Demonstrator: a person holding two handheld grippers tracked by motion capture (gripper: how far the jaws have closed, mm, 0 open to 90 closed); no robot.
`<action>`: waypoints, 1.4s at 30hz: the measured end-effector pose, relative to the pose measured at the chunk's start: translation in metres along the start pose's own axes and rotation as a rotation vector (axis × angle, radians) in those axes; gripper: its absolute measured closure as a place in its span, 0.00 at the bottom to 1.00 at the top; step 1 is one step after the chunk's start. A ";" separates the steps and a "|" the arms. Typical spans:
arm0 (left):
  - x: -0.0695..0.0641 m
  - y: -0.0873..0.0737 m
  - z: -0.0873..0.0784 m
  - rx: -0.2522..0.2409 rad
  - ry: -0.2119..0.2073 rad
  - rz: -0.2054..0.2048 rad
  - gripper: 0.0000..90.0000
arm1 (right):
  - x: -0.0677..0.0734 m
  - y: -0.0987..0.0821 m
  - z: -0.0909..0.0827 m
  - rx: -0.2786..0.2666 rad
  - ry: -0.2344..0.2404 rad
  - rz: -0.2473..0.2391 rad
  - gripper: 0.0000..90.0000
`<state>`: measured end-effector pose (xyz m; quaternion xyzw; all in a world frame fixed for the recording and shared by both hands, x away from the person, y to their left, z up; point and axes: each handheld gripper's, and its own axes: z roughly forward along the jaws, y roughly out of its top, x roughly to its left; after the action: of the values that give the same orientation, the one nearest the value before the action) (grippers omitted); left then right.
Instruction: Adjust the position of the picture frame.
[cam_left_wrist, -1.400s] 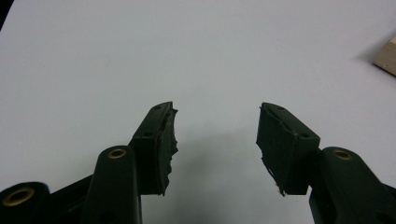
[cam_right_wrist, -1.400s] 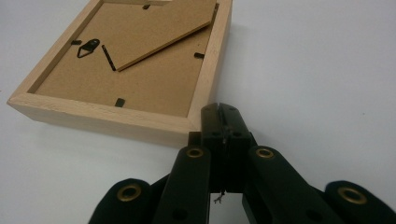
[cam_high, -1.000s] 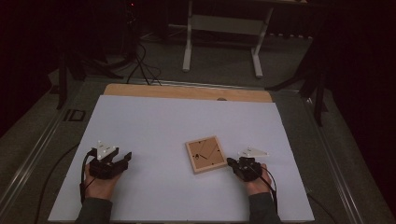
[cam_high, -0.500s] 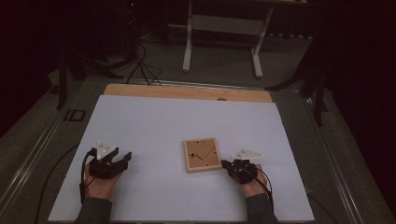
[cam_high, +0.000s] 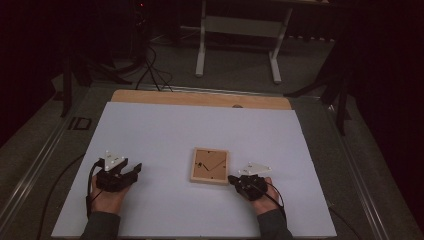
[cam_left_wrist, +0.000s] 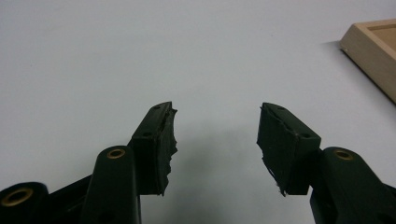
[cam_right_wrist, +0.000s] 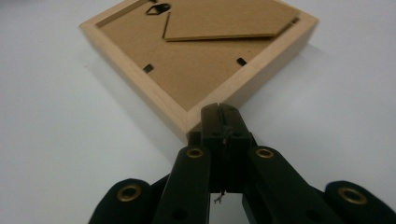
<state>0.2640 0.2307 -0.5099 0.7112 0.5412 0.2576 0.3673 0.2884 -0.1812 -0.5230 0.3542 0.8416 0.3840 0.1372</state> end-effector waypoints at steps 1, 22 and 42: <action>0.000 0.000 0.000 0.000 0.000 0.000 0.51 | 0.000 0.000 0.000 0.000 0.000 0.000 1.00; -0.006 0.001 0.002 0.003 -0.019 0.018 0.51 | 0.044 0.020 0.028 -0.008 0.083 -0.145 1.00; -0.035 0.005 0.004 0.006 -0.076 0.076 0.51 | 0.061 0.040 0.050 -0.002 0.130 -0.180 1.00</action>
<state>0.2600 0.1954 -0.5073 0.7418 0.5002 0.2424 0.3752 0.2899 -0.0928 -0.5245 0.2515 0.8767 0.3932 0.1163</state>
